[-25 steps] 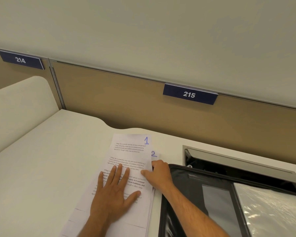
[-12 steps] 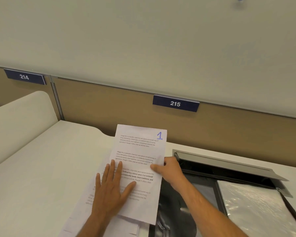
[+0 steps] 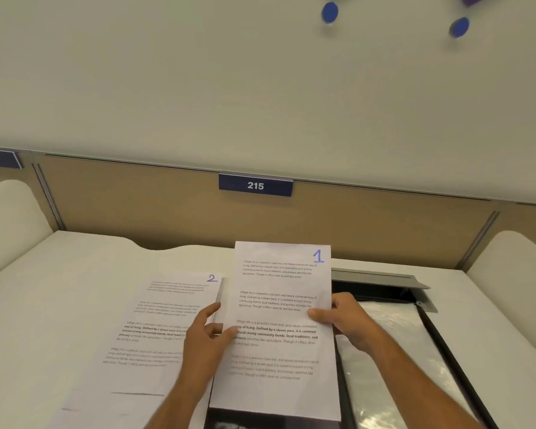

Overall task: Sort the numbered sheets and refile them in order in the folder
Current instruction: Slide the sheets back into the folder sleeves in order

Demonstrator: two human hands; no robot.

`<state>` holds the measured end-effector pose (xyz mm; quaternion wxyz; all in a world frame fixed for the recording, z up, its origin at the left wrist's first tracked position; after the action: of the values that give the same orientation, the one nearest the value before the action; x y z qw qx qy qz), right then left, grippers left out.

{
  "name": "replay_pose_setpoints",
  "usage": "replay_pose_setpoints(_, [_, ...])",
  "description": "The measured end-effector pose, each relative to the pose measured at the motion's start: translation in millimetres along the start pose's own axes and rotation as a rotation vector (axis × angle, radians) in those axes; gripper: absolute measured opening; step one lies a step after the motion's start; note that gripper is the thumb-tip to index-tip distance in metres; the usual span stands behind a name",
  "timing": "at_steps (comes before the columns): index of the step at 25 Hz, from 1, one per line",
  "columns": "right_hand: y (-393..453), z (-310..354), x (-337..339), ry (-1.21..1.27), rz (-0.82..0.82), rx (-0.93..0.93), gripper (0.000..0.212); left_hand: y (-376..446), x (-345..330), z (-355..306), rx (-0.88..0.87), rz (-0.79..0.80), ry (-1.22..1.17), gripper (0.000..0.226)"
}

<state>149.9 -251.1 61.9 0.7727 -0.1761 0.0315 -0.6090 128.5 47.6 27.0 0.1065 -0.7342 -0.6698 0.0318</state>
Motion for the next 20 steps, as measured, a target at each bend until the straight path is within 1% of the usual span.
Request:
replay_pose_setpoints(3, [-30, -19, 33, 0.081, -0.055, -0.007, 0.023, -13, -47, -3, -0.021, 0.023, -0.044, 0.058])
replay_pose_setpoints(7, [-59, -48, 67, 0.169, -0.081, -0.011, 0.030, -17, -102, -12, -0.058, 0.001, -0.008, 0.056])
replay_pose_setpoints(10, [-73, -64, 100, 0.182, -0.129, -0.003, 0.033, -9, -141, -19, -0.064, 0.019, 0.014, 0.049])
replay_pose_setpoints(12, [-82, -69, 132, 0.204, -0.178, 0.021, 0.041, -1, -169, -24, -0.064, 0.032, 0.024, 0.038])
replay_pose_setpoints(14, [-89, -70, 168, 0.255, -0.243, 0.058, 0.056, 12, -193, -31, -0.071, 0.034, 0.042, 0.025])
replay_pose_setpoints(16, [-93, -72, 207, 0.290, -0.315, 0.092, 0.063, 29, -217, -37, -0.091, 0.042, 0.139, 0.021])
replay_pose_setpoints(18, [-95, -73, 244, 0.332, -0.381, 0.119, 0.068, 50, -239, -39, -0.132, 0.081, 0.306, 0.021])
replay_pose_setpoints(20, [-92, -75, 275, 0.375, -0.429, 0.153, 0.084, 72, -259, -39, -0.179, 0.110, 0.506, 0.025])
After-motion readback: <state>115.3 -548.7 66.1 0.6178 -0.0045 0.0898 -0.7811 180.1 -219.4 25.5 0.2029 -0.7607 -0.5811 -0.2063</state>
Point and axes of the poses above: each hand's wrist, its own y-axis towards the middle knuckle, its own x-axis out of the back of the hand, z = x × y, the point moved 9 cm from there along y, towards the middle knuckle, and after that the axes turned 11 degrees about z, right-handed, at the moved point
